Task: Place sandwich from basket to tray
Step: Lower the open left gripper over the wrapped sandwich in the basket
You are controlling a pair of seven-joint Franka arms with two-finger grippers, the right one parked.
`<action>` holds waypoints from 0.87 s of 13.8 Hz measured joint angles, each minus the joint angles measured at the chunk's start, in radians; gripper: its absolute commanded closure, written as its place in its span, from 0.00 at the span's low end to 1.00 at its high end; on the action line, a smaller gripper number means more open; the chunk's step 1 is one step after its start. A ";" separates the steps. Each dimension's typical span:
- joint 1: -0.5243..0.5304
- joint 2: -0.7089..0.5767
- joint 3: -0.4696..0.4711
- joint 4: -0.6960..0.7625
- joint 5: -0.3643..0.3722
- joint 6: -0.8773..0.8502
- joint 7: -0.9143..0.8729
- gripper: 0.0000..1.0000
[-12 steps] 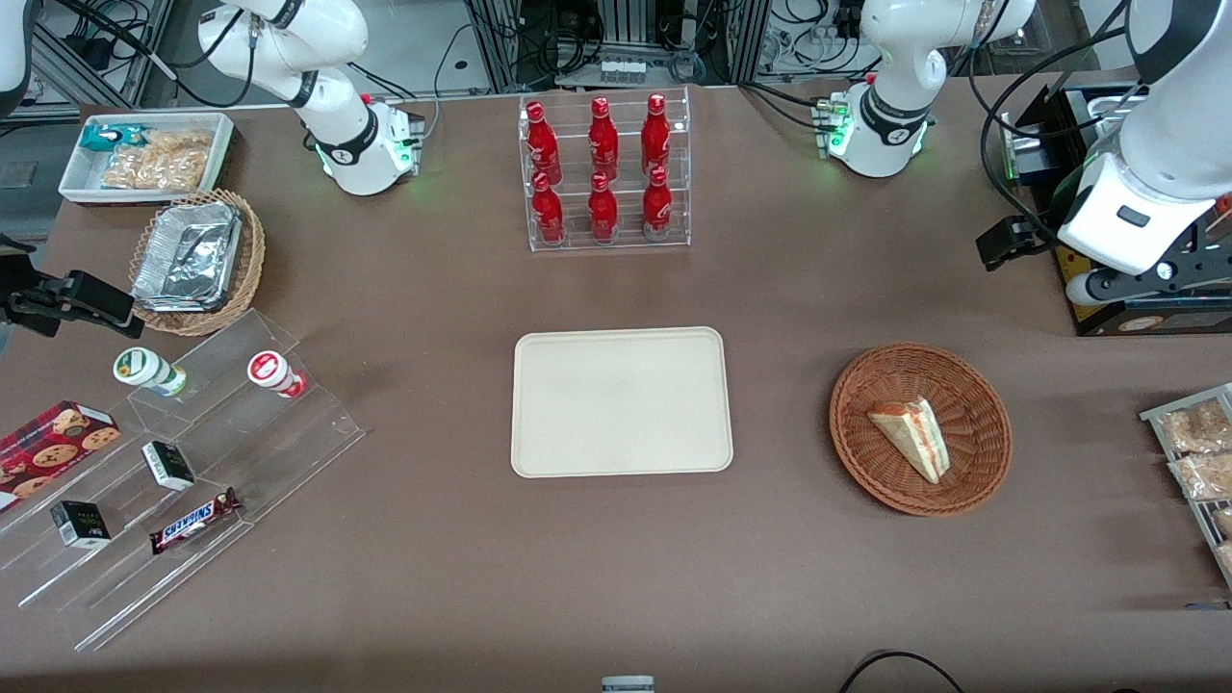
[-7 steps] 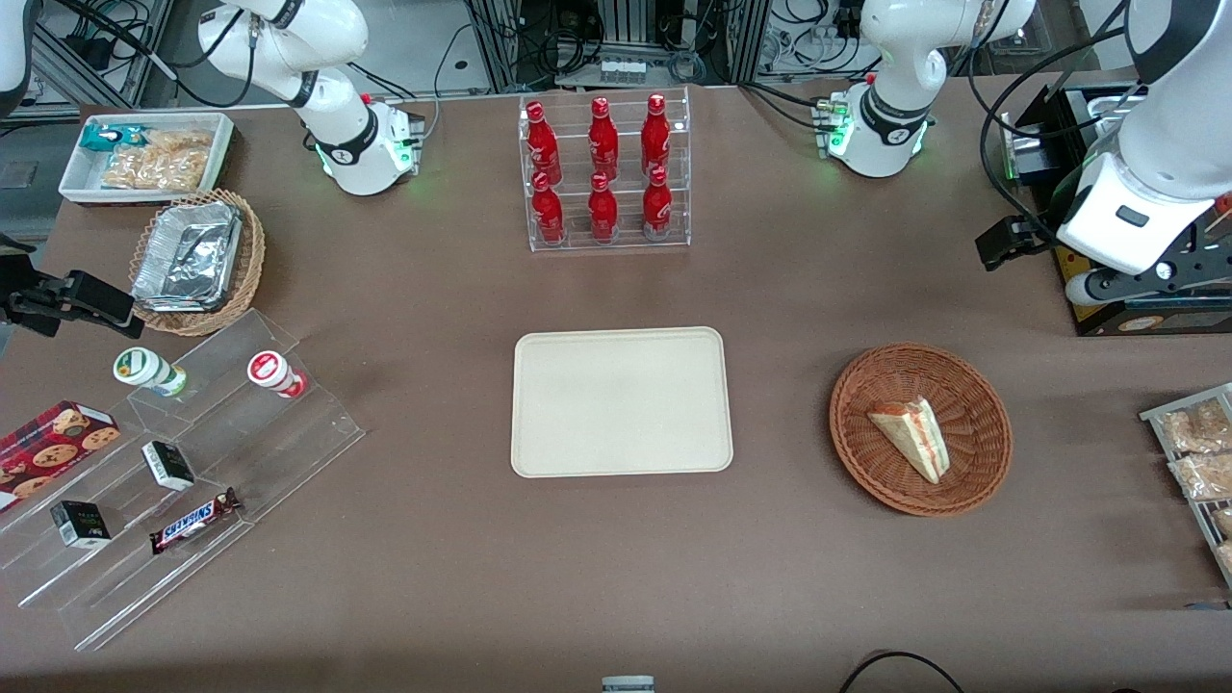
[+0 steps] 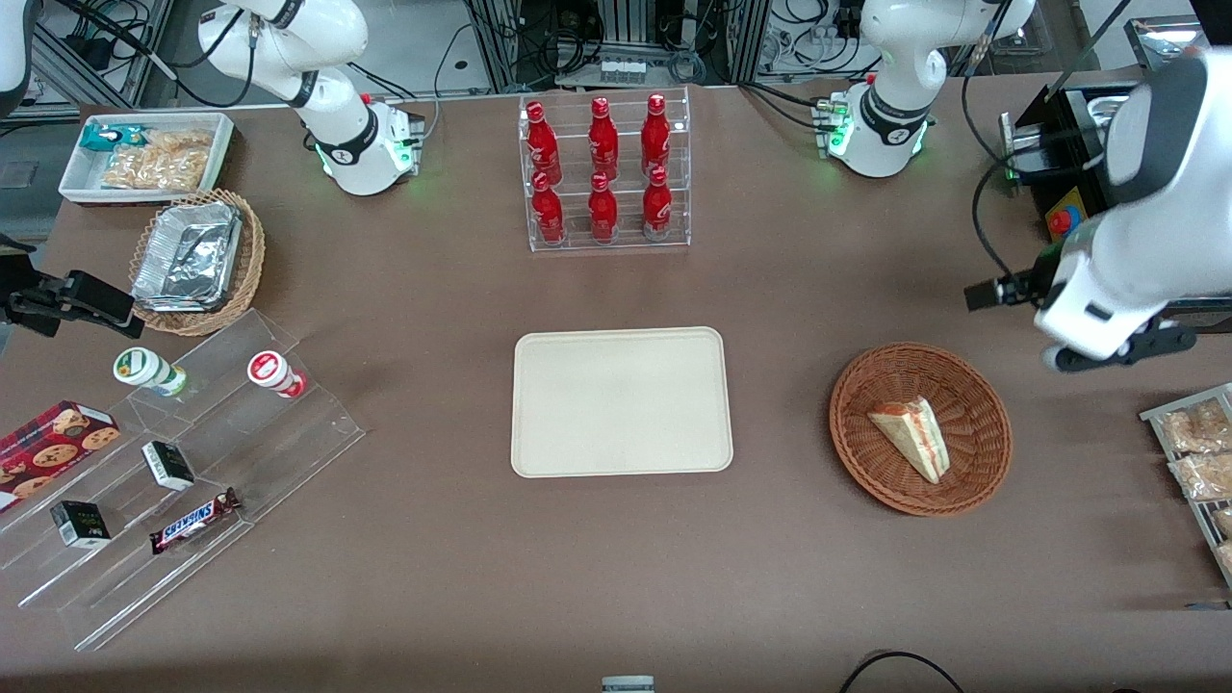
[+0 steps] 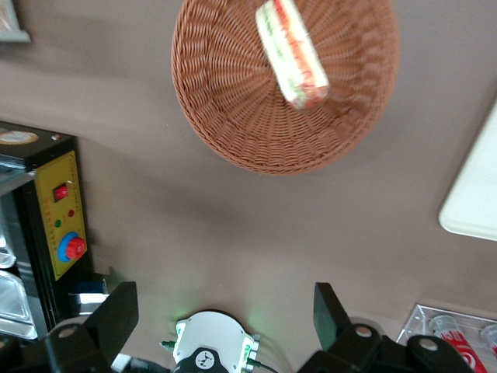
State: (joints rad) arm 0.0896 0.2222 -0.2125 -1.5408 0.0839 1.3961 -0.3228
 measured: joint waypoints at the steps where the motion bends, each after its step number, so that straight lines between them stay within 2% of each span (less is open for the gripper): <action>1: 0.007 0.051 0.007 -0.007 0.000 0.051 -0.021 0.00; 4: 0.012 0.170 0.024 -0.052 0.000 0.265 -0.261 0.00; 7: 0.004 0.255 0.017 -0.069 0.000 0.409 -0.500 0.00; 12: -0.006 0.333 0.014 -0.128 0.000 0.591 -0.553 0.00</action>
State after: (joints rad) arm 0.0840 0.5553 -0.1983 -1.6689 0.0843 1.9867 -0.8761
